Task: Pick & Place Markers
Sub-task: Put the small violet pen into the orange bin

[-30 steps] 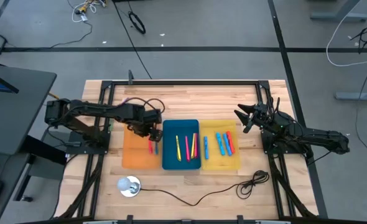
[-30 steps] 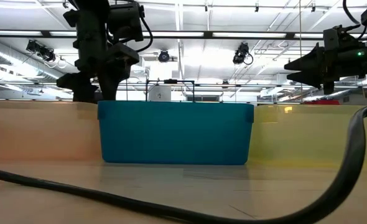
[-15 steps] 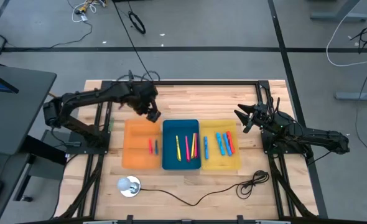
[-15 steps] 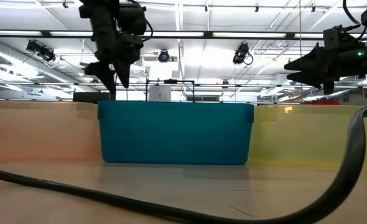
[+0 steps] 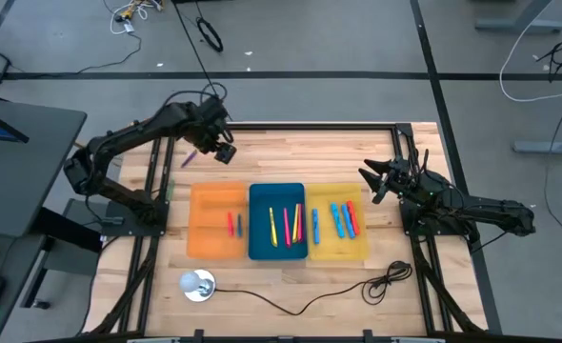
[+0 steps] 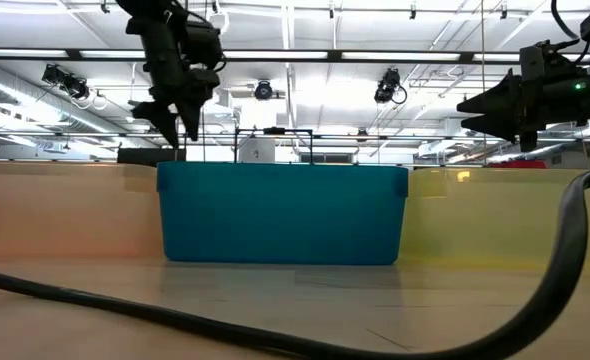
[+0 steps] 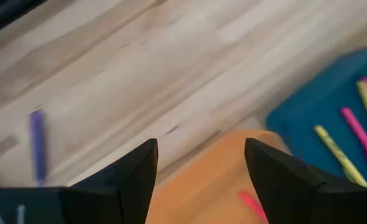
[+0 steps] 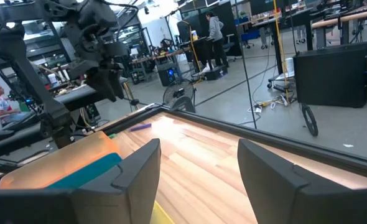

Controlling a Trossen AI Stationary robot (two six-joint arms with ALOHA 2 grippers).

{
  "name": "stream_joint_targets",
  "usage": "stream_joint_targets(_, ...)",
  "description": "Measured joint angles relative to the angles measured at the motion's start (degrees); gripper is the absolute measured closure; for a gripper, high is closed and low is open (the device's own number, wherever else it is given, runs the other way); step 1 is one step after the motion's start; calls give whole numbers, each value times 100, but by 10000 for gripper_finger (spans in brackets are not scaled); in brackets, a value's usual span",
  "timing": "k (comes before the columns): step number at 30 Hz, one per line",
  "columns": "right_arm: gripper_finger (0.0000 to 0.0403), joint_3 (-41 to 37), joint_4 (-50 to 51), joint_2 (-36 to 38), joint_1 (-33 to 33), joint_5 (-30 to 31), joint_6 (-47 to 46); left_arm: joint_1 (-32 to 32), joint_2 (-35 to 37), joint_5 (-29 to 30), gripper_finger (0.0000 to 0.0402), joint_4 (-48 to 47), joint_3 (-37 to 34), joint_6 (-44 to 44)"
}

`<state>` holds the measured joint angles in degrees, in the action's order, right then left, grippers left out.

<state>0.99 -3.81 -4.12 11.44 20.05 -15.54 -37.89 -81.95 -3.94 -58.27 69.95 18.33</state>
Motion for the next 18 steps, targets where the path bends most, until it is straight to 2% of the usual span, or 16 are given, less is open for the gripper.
stream_joint_targets(9, 188, 0, 0, 0, -2, 0, -1, -988, 0, 4, 154, -676, 0, -13)
stream_joint_targets(18, 188, 0, -1, 0, -1, -1, -1, -1860, -12, 6, 154, -746, 0, 52)
